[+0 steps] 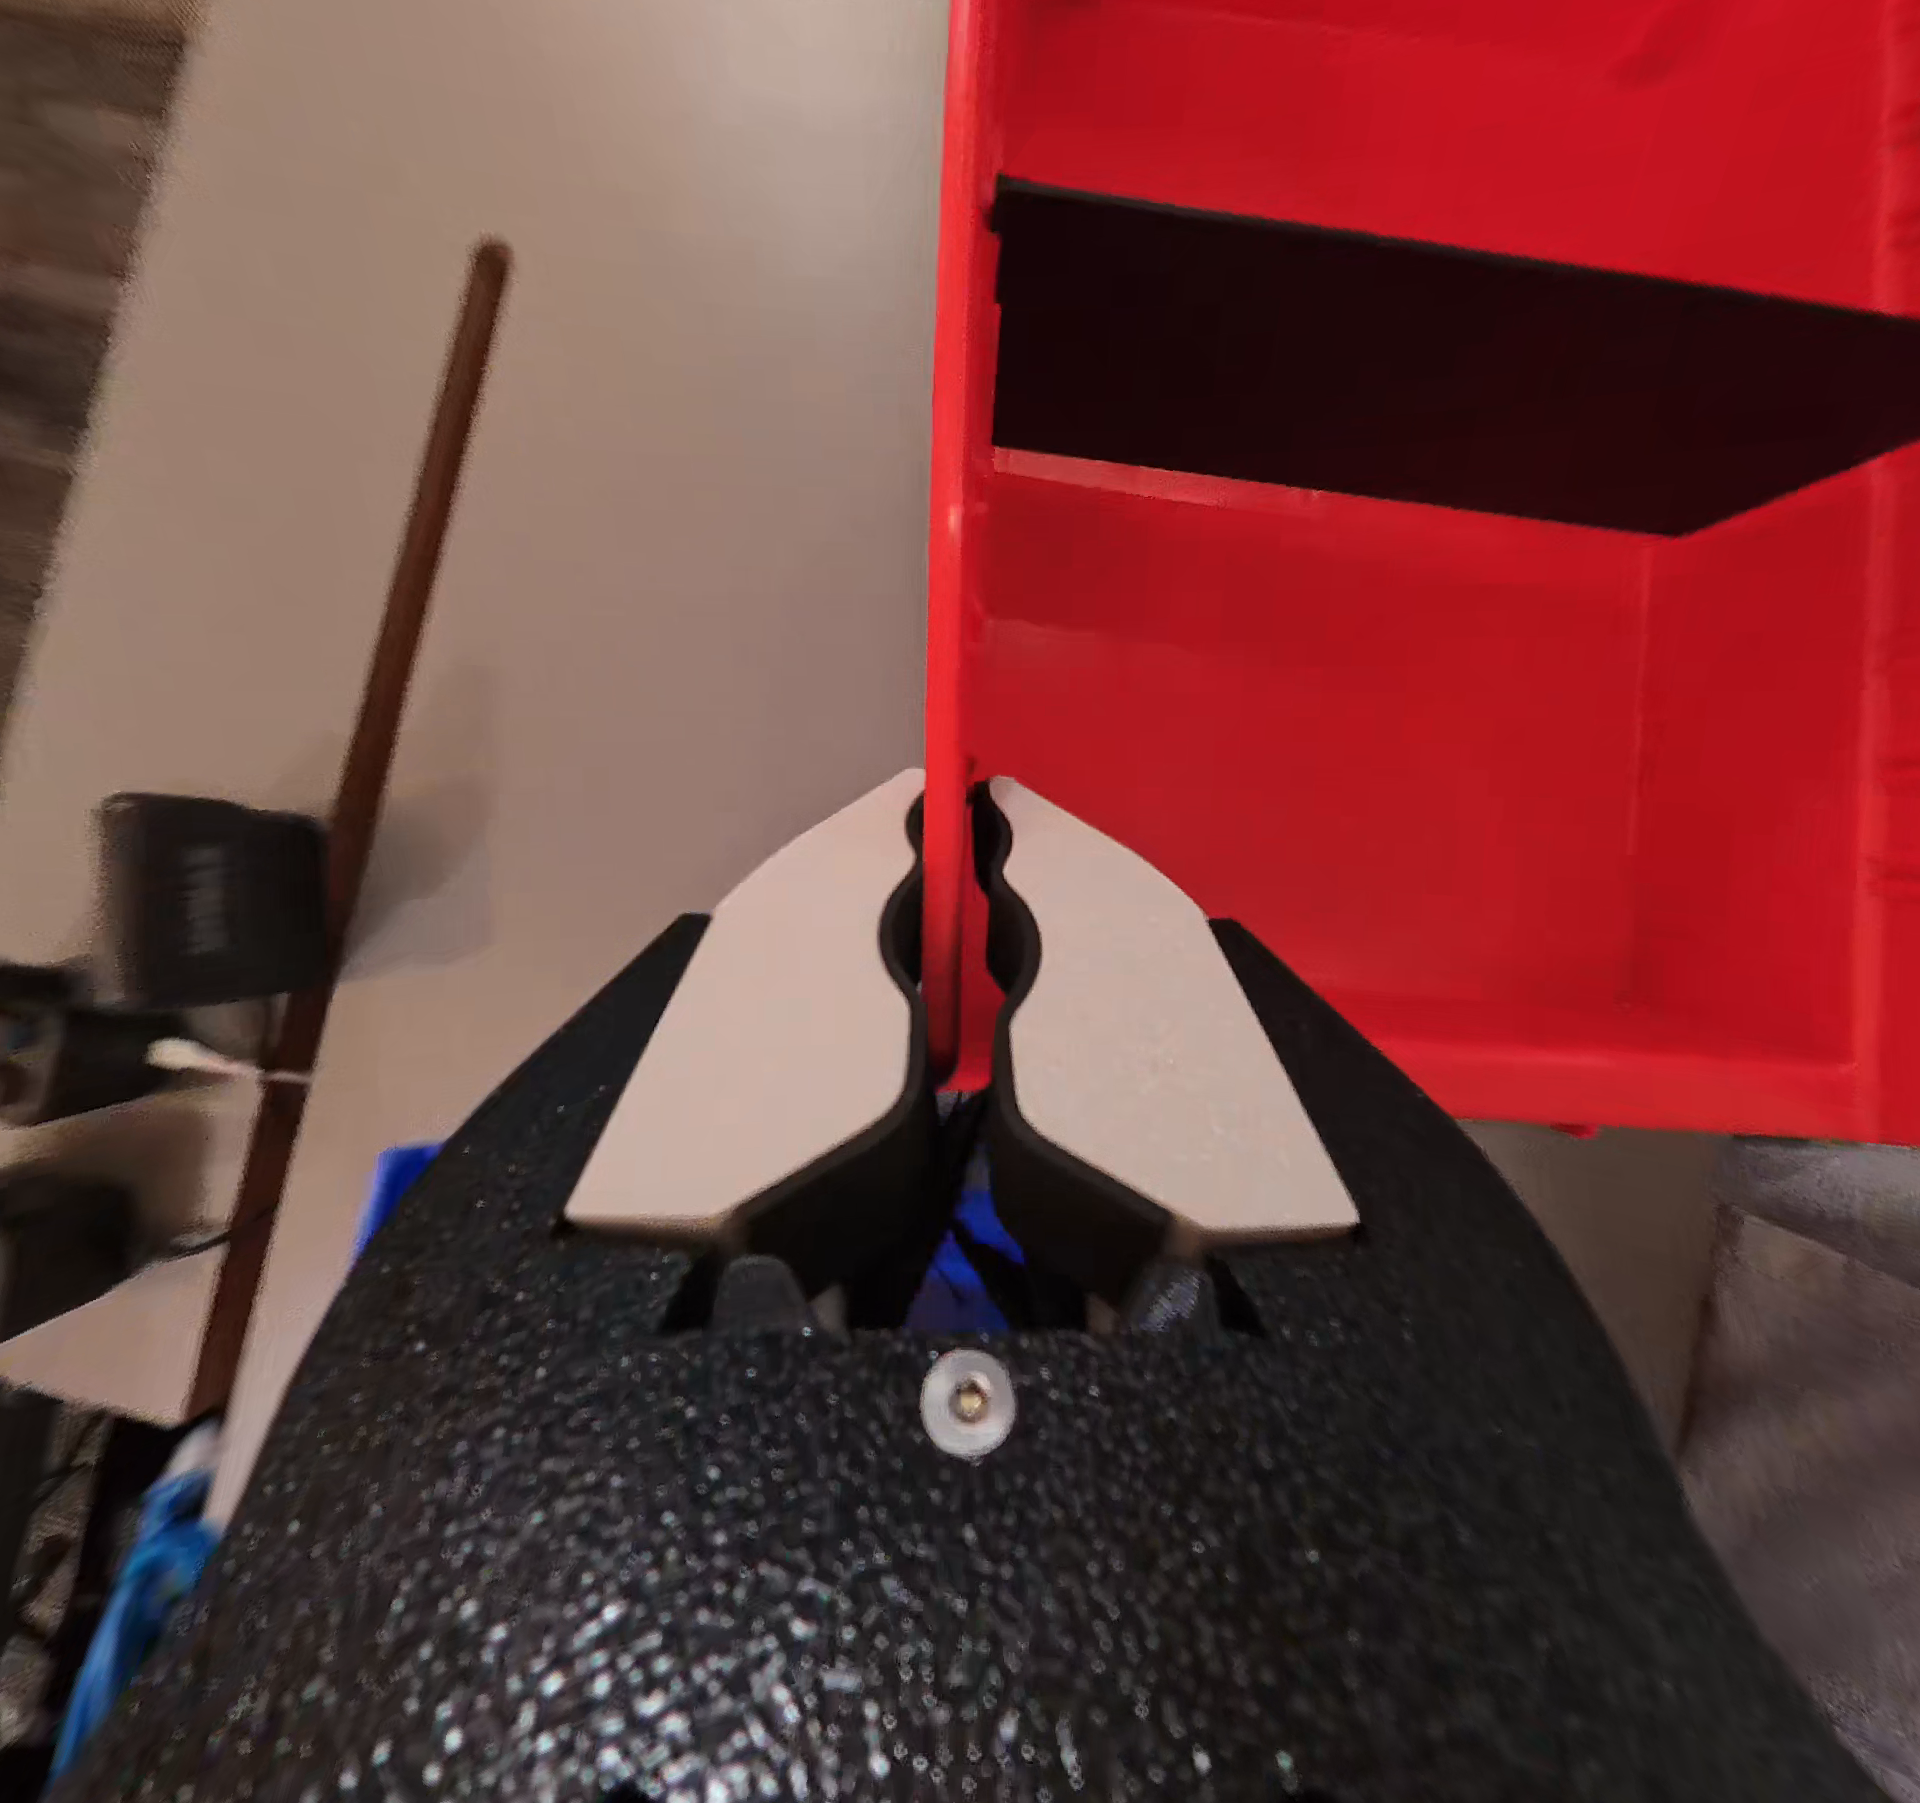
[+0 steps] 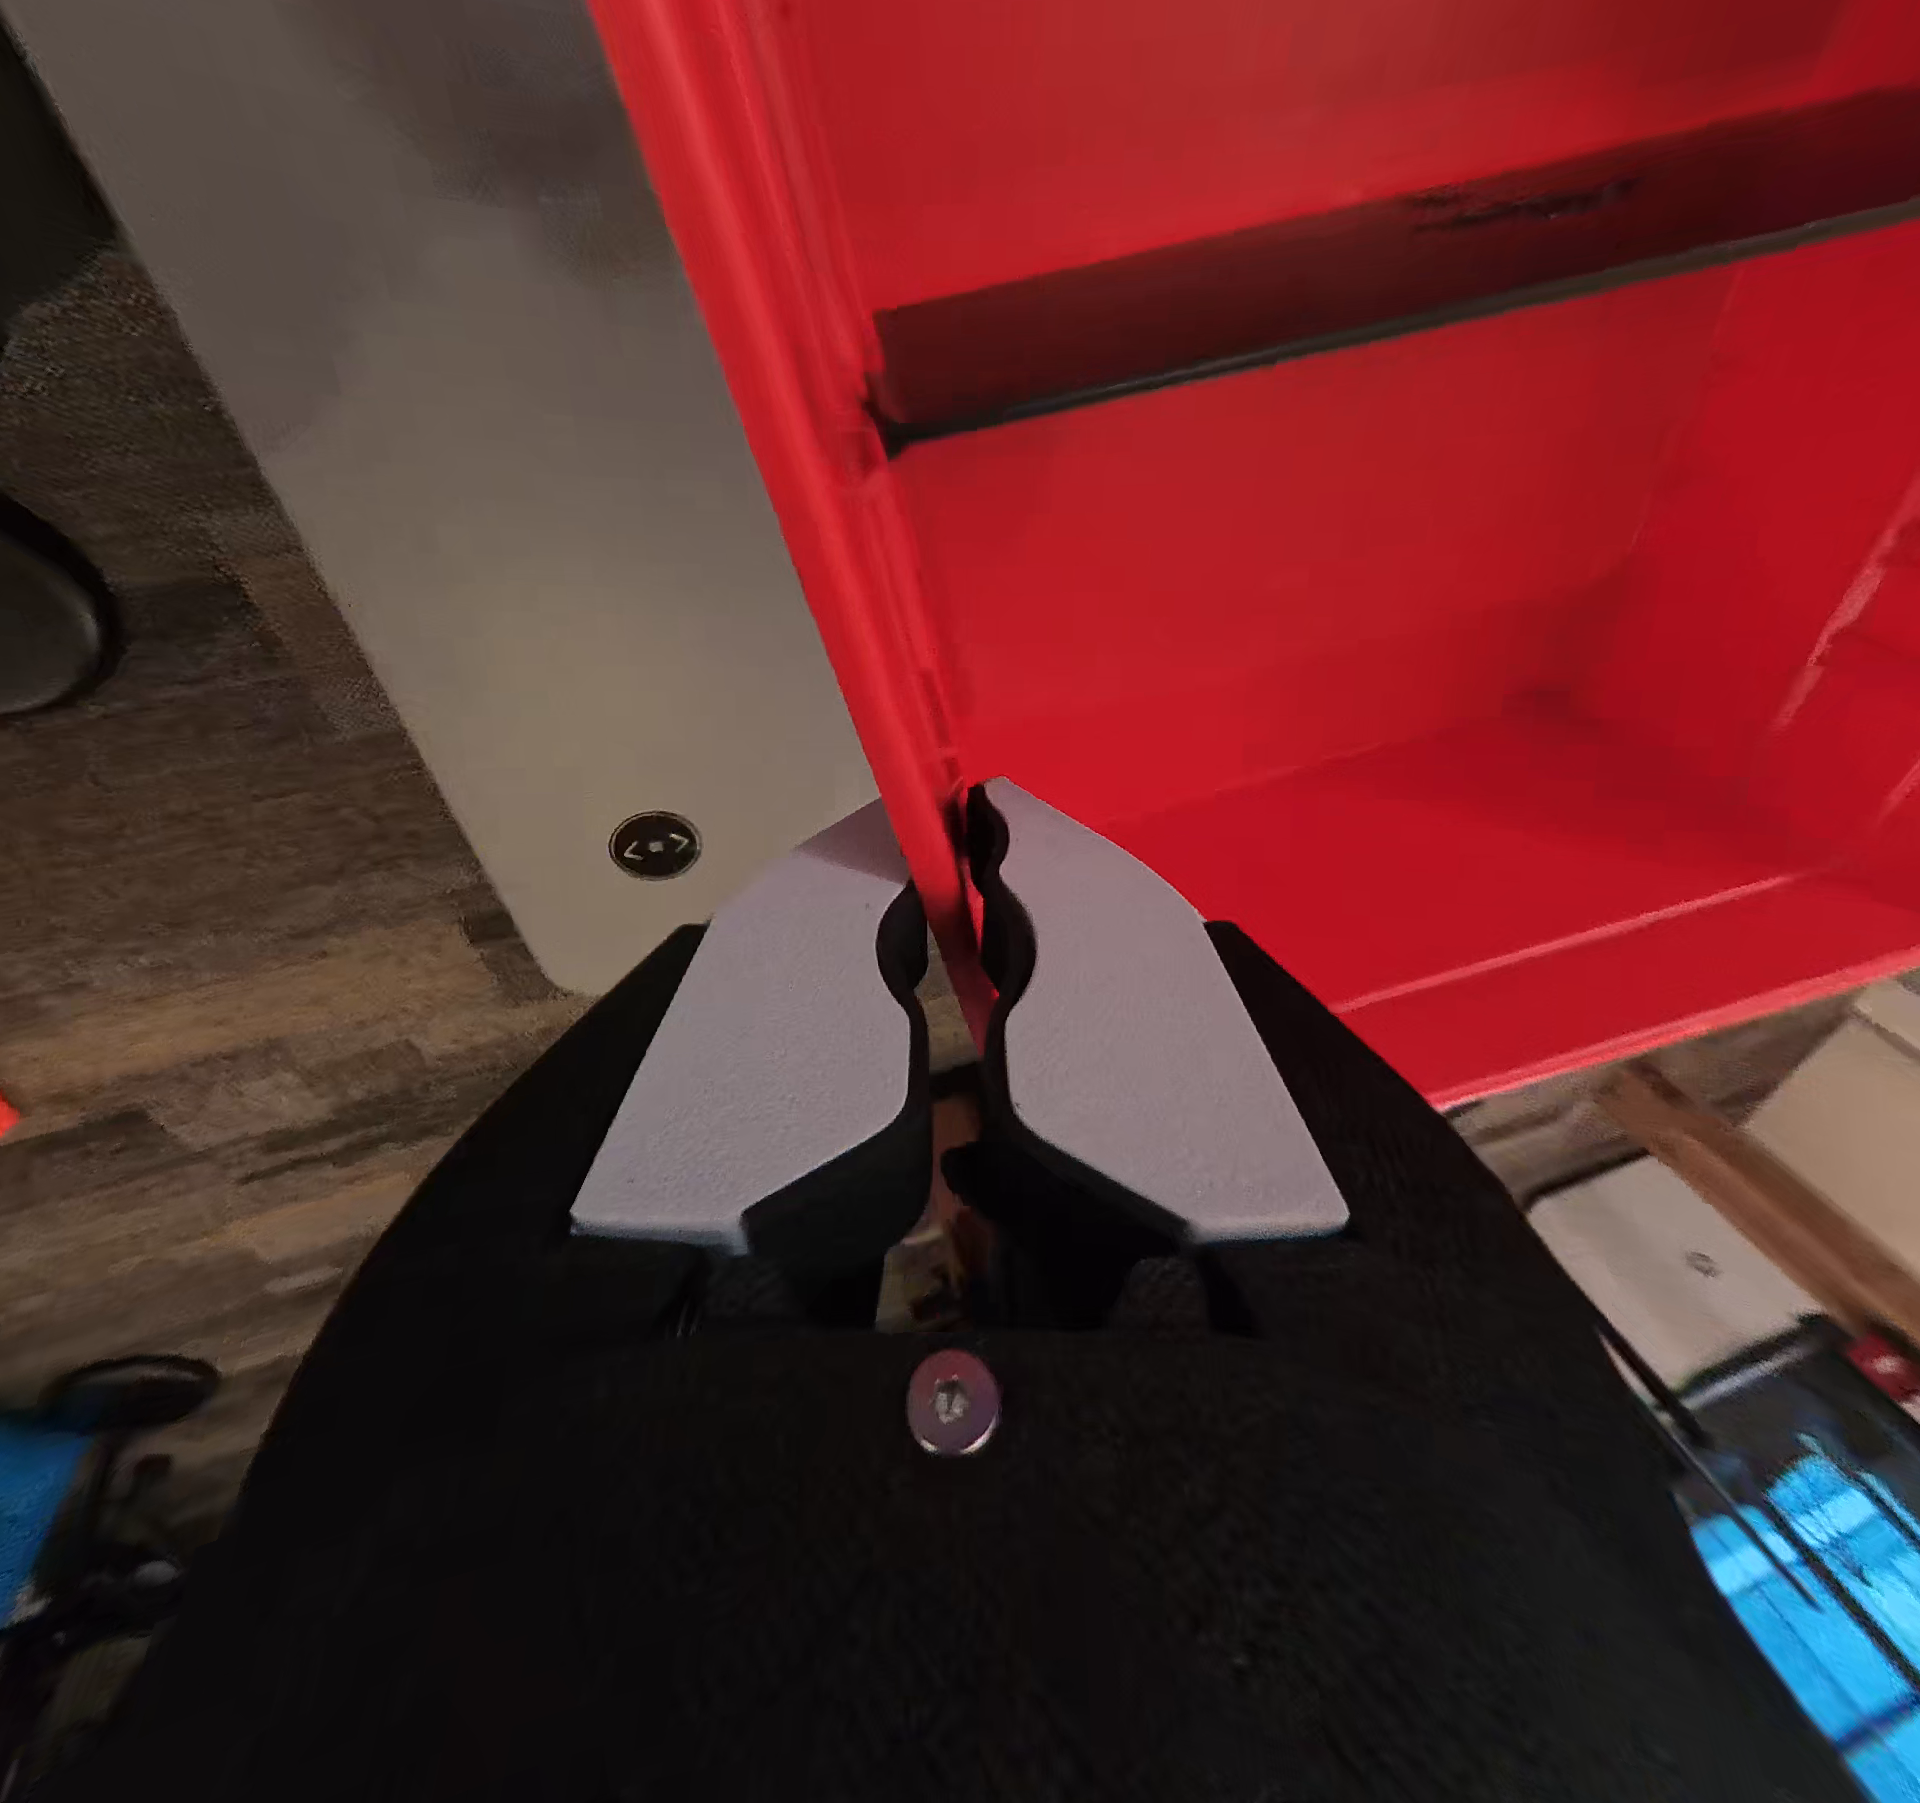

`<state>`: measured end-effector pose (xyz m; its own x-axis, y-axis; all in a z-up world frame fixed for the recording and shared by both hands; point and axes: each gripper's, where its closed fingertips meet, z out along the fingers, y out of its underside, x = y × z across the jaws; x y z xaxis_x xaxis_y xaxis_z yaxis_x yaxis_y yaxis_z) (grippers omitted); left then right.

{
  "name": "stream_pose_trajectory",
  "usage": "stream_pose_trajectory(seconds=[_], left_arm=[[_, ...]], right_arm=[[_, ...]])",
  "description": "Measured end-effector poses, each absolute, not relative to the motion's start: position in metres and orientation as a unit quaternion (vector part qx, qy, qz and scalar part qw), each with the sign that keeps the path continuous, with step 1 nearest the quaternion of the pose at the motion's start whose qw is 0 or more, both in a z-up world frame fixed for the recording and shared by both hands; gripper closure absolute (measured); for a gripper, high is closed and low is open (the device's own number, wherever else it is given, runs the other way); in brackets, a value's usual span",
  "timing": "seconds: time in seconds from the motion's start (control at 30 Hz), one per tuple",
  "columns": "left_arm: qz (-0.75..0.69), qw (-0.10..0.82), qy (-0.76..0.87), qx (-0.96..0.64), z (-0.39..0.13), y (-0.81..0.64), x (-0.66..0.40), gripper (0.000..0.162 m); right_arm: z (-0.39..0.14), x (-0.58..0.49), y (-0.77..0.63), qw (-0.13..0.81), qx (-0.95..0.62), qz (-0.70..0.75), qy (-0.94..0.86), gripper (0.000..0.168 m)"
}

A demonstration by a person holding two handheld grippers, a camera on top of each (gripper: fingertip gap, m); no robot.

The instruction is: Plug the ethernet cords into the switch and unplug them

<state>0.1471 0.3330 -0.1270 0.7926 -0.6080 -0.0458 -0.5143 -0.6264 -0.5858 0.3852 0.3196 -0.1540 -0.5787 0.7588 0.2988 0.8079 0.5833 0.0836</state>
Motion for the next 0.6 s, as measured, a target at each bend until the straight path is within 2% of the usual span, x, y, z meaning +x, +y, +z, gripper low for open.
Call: stream_pose_trajectory(seconds=[0.17, 0.3, 0.33, 0.43, 0.57, 0.6], left_arm=[[-0.099, 0.237, 0.281, -0.925, -0.204, 0.354, 0.157, 0.157], [-0.094, 0.219, 0.264, -0.935, -0.233, 0.353, 0.15, 0.157], [-0.091, 0.223, 0.256, -0.936, -0.237, 0.355, 0.146, 0.157], [-0.096, 0.226, 0.235, -0.94, -0.246, 0.355, 0.137, 0.157], [-0.07, 0.229, 0.201, -0.95, -0.259, 0.352, 0.127, 0.157], [-0.072, 0.225, 0.191, -0.953, -0.26, 0.349, 0.128, 0.157]], right_arm=[[-0.228, 0.397, 0.352, 0.1, -0.432, -0.079, -0.893, 0.165], [-0.259, 0.389, 0.364, 0.087, -0.401, -0.086, -0.908, 0.164], [-0.26, 0.384, 0.367, 0.095, -0.401, -0.091, -0.906, 0.159], [-0.25, 0.374, 0.371, 0.123, -0.432, -0.091, -0.889, 0.119], [-0.209, 0.362, 0.363, 0.199, -0.579, 0.046, -0.79, 0.116], [-0.2, 0.362, 0.37, 0.232, -0.628, 0.065, -0.74, 0.119]])
